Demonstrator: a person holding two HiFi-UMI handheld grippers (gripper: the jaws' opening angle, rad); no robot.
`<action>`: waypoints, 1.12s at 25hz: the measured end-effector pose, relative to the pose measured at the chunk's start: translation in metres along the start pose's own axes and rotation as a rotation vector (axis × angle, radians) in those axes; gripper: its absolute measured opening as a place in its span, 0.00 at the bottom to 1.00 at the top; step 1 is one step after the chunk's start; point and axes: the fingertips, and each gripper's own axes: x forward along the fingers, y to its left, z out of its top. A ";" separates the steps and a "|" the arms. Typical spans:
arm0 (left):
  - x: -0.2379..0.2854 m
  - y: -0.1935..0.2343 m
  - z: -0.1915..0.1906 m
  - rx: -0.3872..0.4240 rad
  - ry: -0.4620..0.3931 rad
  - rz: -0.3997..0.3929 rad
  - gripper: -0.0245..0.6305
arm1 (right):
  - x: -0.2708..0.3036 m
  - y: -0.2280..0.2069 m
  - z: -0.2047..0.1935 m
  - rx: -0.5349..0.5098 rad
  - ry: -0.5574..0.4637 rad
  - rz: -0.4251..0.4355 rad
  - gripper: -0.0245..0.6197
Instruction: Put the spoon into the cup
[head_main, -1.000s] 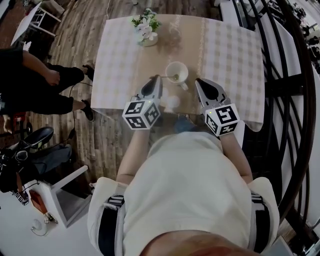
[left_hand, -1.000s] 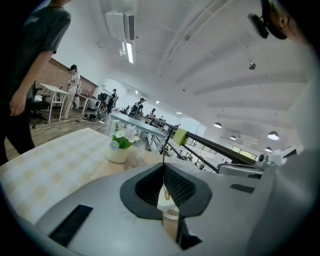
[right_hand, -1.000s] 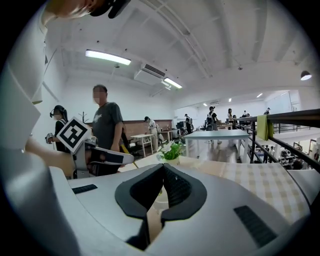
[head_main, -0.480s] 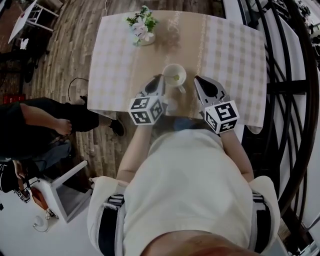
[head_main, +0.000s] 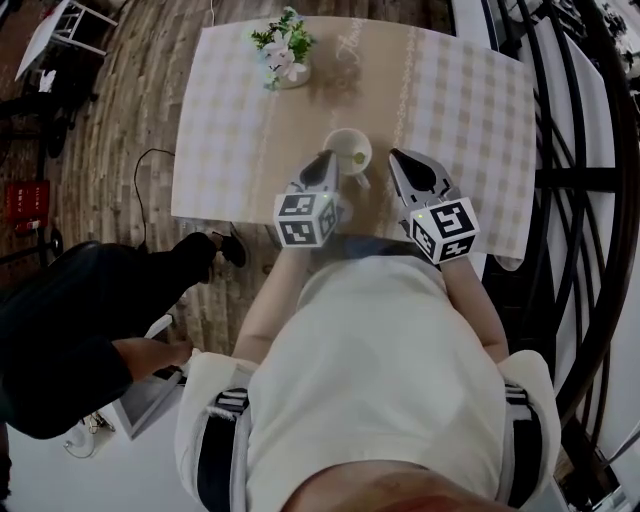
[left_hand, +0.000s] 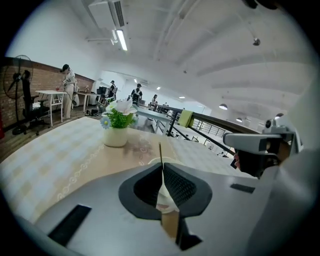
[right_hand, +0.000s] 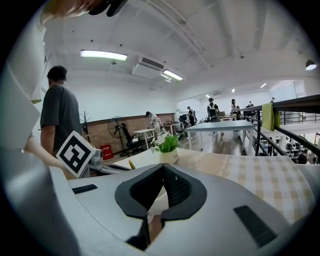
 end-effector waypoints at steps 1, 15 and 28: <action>0.001 0.000 -0.001 0.011 0.001 0.005 0.05 | 0.001 0.000 0.000 0.000 0.001 0.002 0.04; 0.001 0.013 -0.015 0.019 0.030 0.037 0.23 | 0.002 0.012 -0.004 0.000 -0.005 0.017 0.04; -0.022 0.002 -0.014 -0.009 0.011 0.014 0.24 | -0.022 0.026 -0.013 0.005 -0.005 -0.014 0.04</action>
